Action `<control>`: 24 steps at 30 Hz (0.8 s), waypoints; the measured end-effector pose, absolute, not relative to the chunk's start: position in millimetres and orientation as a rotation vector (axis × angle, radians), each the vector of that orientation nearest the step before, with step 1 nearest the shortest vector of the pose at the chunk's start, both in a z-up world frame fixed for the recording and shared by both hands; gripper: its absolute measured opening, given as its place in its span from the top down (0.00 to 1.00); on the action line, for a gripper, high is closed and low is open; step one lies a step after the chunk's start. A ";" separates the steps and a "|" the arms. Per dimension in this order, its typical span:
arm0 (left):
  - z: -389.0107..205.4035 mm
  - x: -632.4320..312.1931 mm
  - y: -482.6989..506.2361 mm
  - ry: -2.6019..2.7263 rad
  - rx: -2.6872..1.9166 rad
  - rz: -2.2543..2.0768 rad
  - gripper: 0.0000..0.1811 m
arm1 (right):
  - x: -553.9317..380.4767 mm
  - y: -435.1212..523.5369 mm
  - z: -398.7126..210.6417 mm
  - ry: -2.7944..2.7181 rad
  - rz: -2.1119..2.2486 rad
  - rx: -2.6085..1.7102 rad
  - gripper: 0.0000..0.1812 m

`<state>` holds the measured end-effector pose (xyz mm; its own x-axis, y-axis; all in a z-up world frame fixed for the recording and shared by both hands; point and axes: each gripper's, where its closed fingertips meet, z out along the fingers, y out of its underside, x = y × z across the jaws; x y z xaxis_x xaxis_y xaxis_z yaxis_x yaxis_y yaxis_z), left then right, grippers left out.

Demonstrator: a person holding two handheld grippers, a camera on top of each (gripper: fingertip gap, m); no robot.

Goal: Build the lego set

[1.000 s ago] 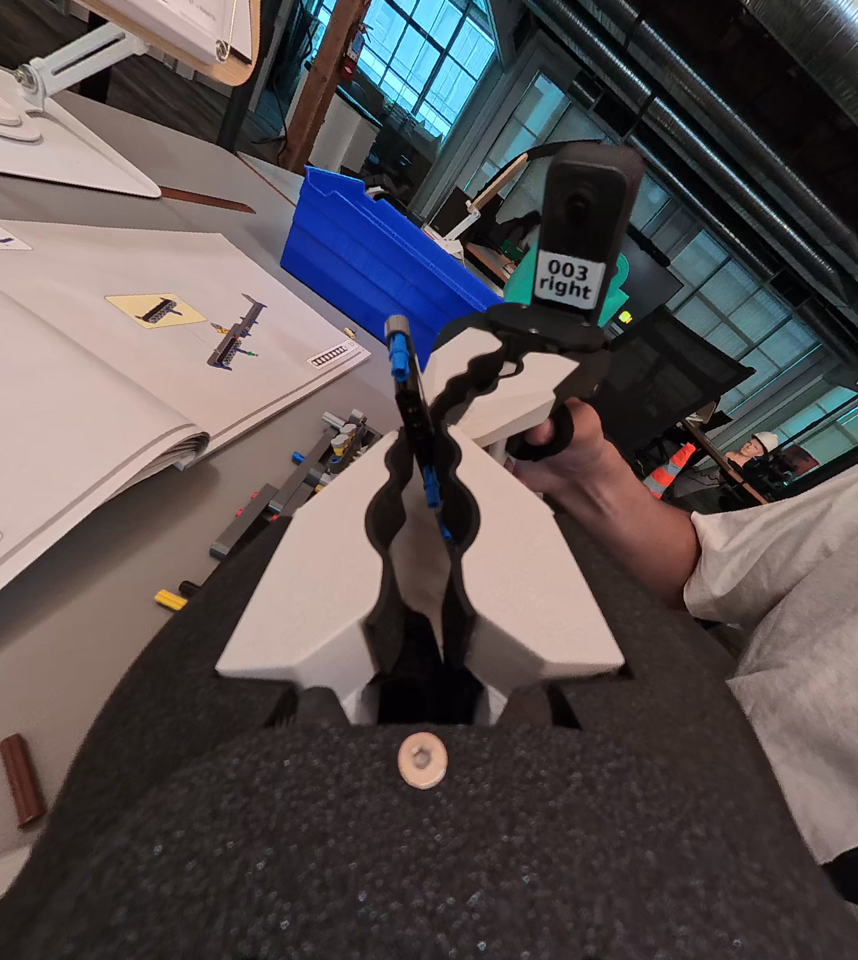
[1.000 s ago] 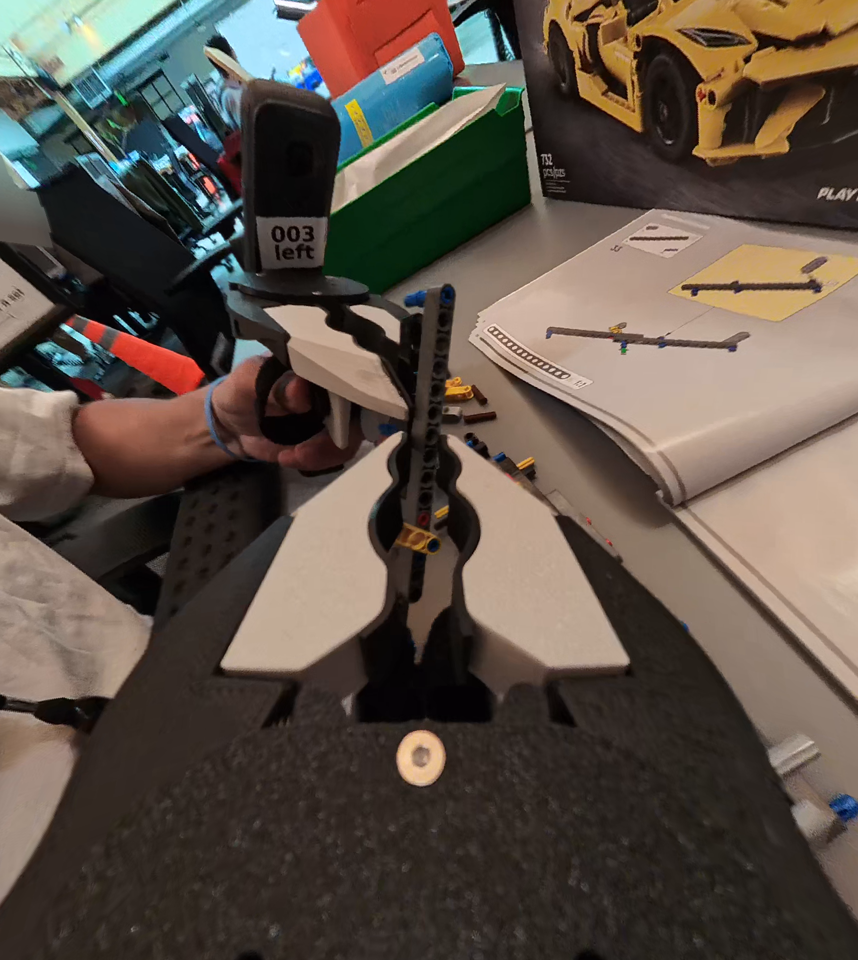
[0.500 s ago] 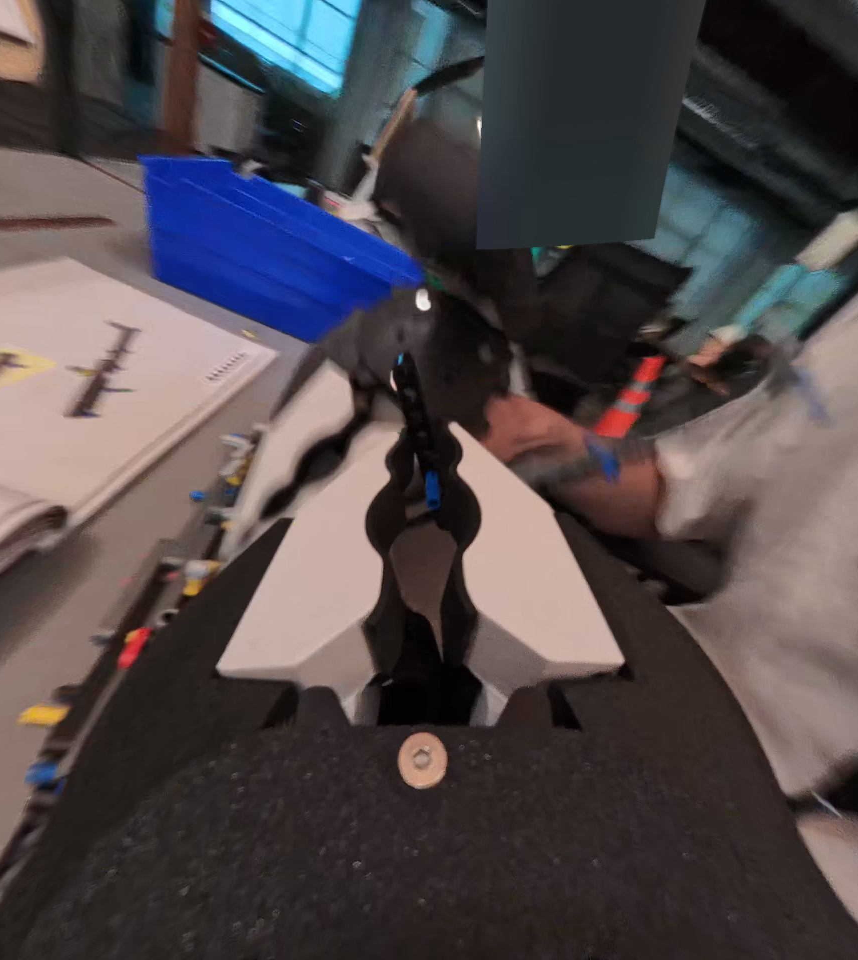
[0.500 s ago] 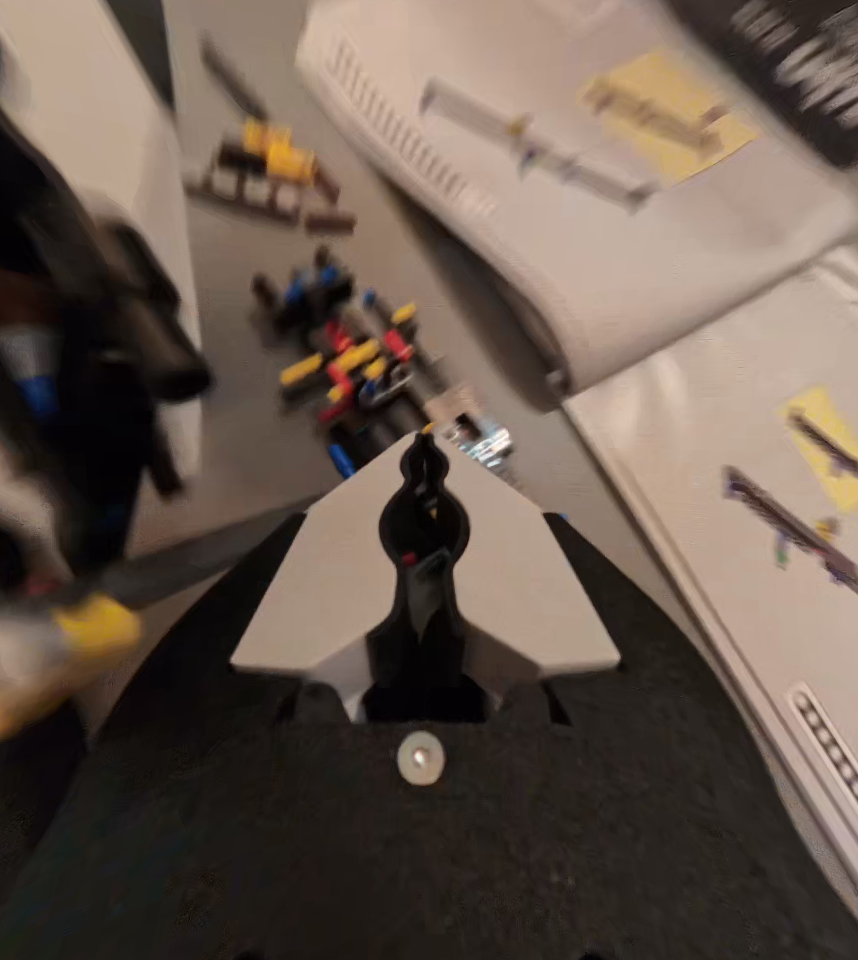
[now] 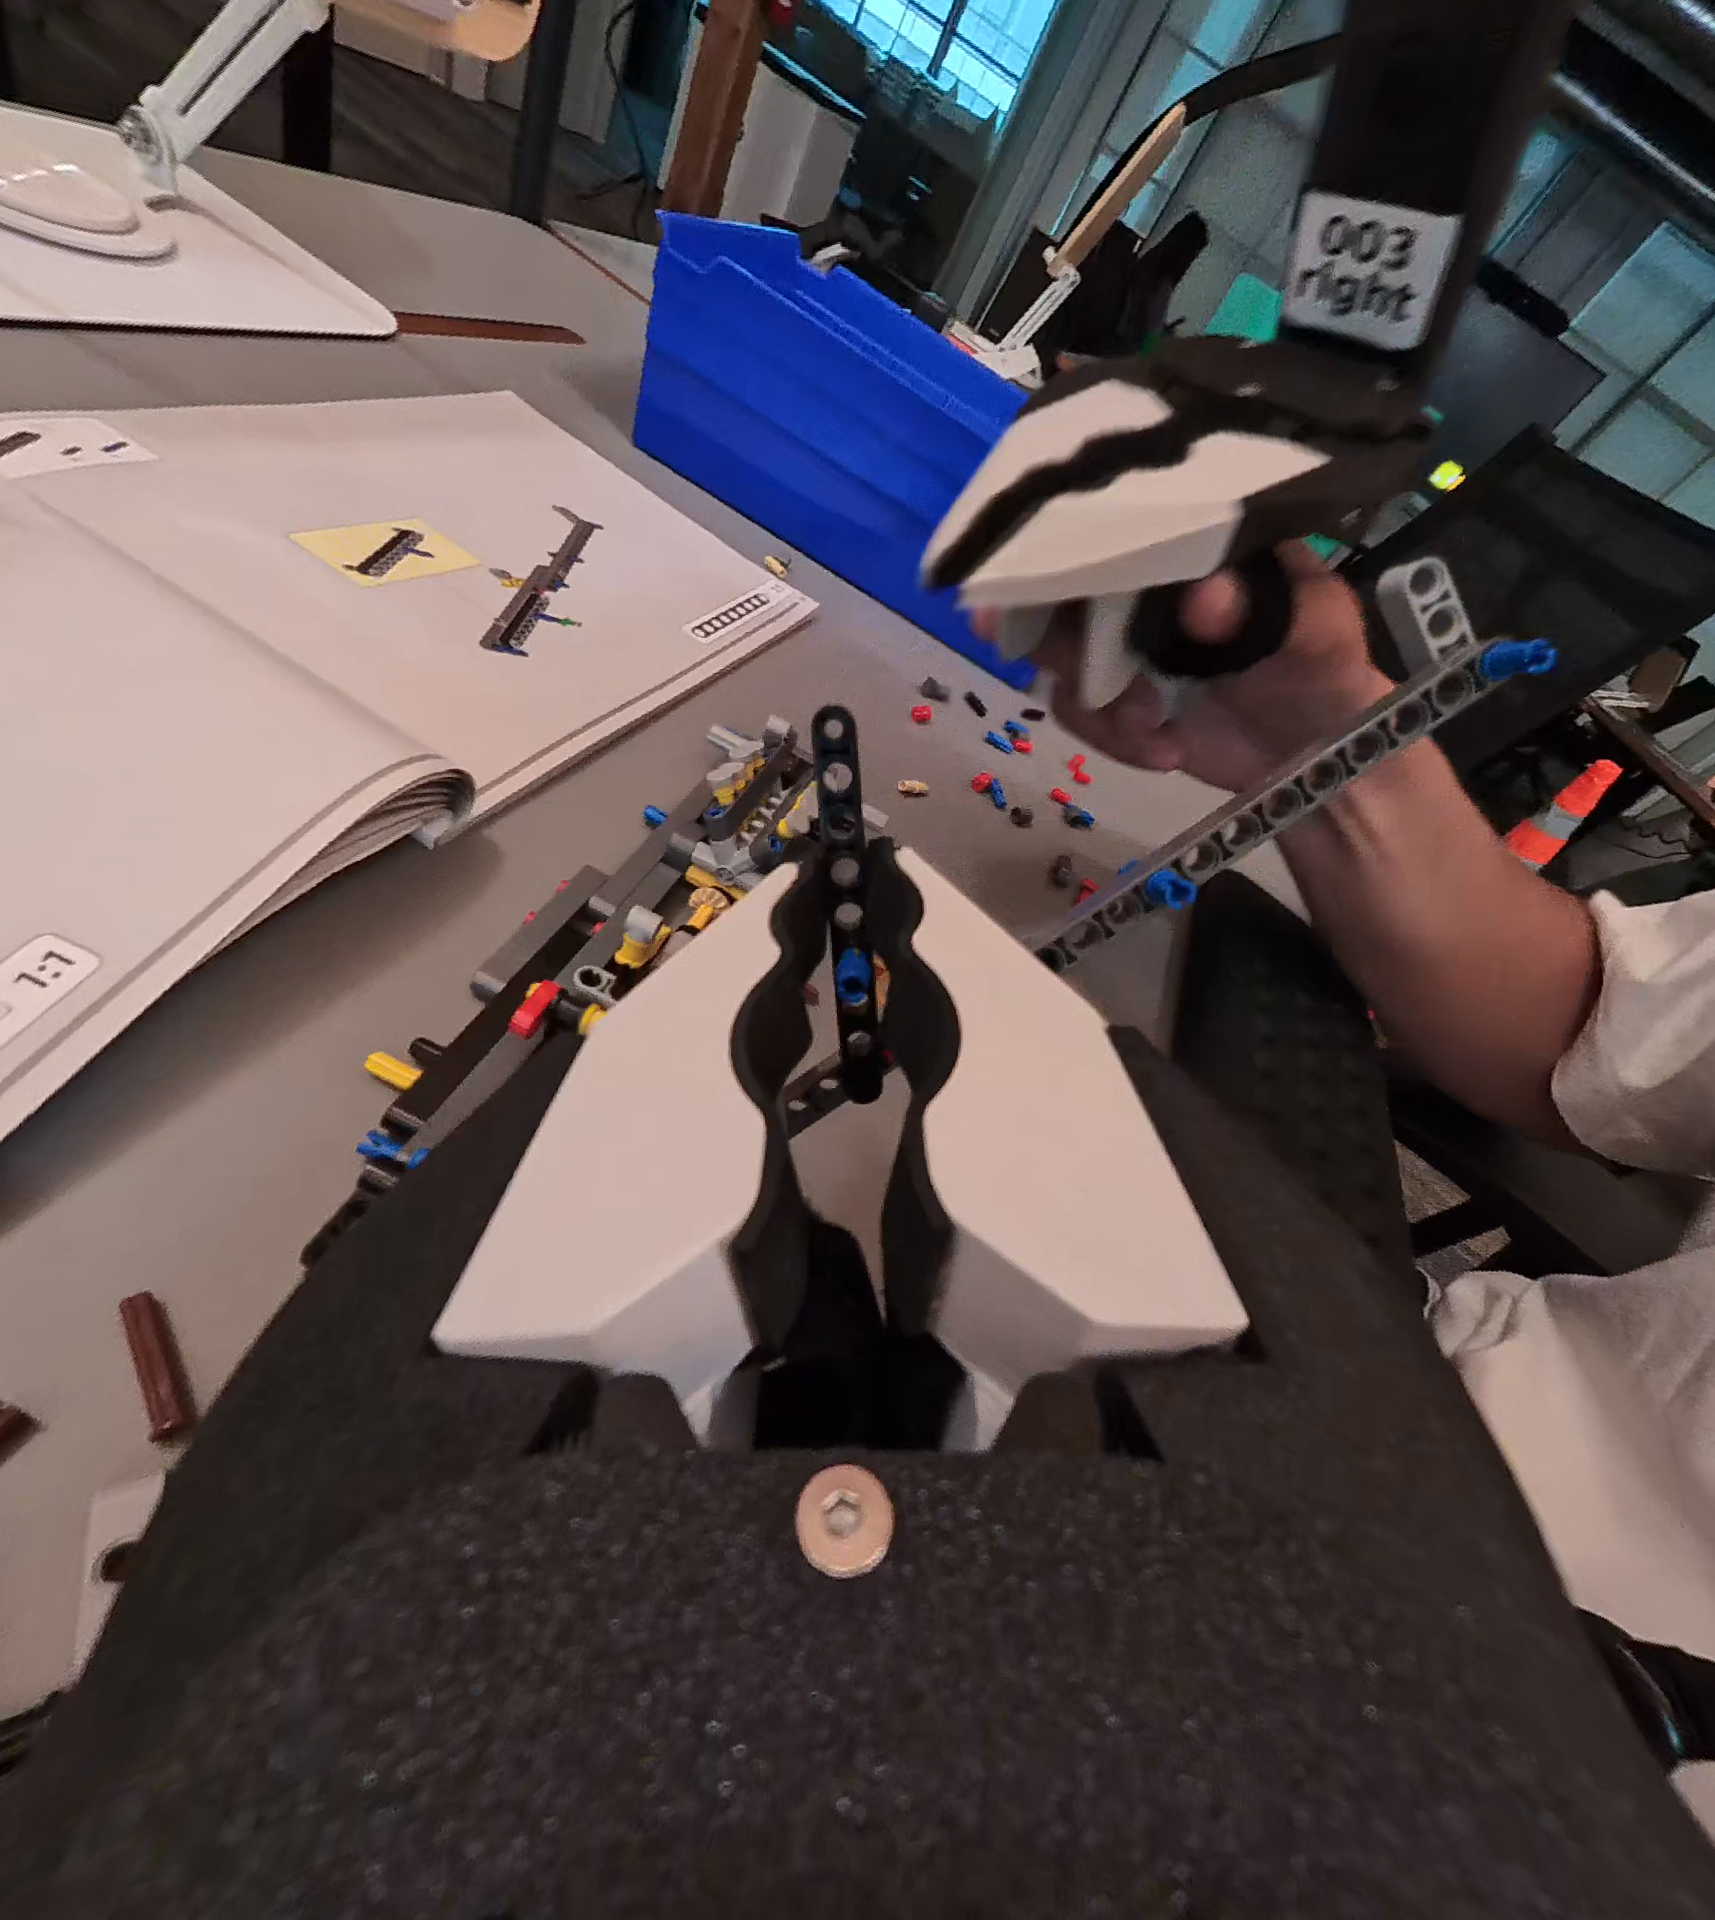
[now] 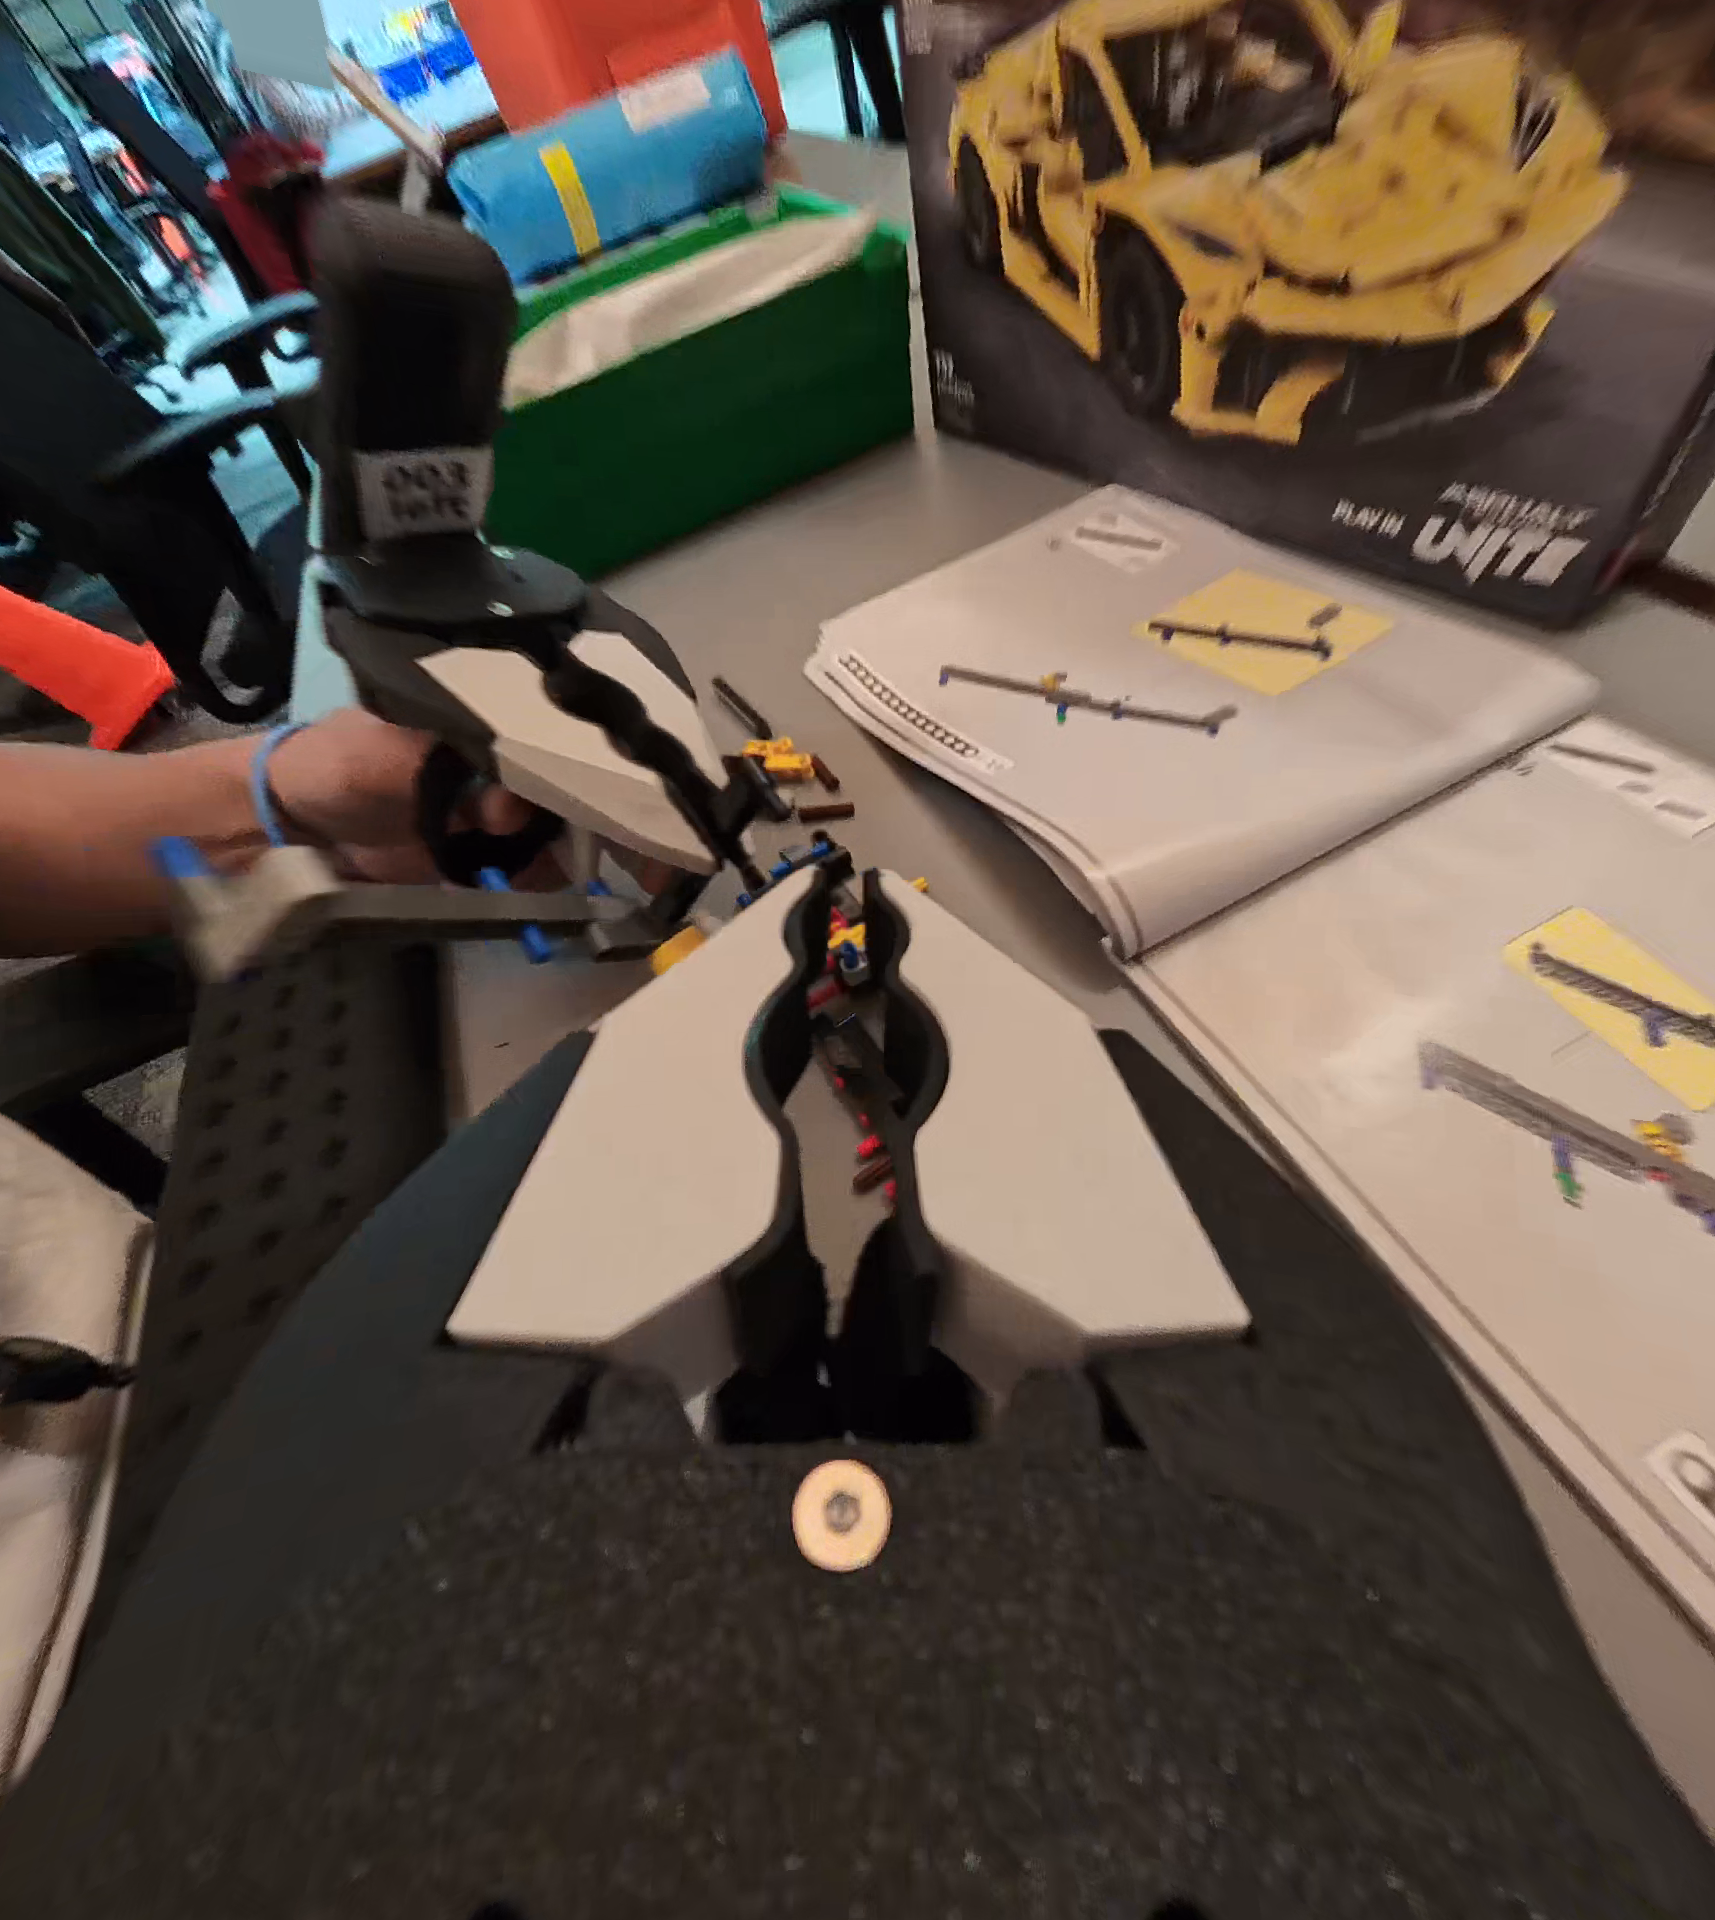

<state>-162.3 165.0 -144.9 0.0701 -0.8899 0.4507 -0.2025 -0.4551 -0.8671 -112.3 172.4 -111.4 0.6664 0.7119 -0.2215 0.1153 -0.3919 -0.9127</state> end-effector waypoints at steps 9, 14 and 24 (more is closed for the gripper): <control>-161.8 -149.1 147.3 1.037 -1.893 -1.408 0.96 | -124.9 69.7 -111.4 -0.837 0.734 -1.852 0.73; -171.5 -160.9 159.5 0.809 -2.063 -1.419 0.96 | -146.3 52.7 -110.5 -0.868 0.767 -1.752 0.76; -123.0 -179.2 135.8 0.531 -1.826 -1.746 0.97 | -156.9 82.5 -141.2 -0.586 1.405 -2.016 0.74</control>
<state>-179.2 135.8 -123.0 0.0773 -0.6280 0.7743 0.0902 -0.7691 -0.6328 -156.9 82.5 -141.2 0.3405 0.6572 -0.6724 0.0156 -0.7190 -0.6949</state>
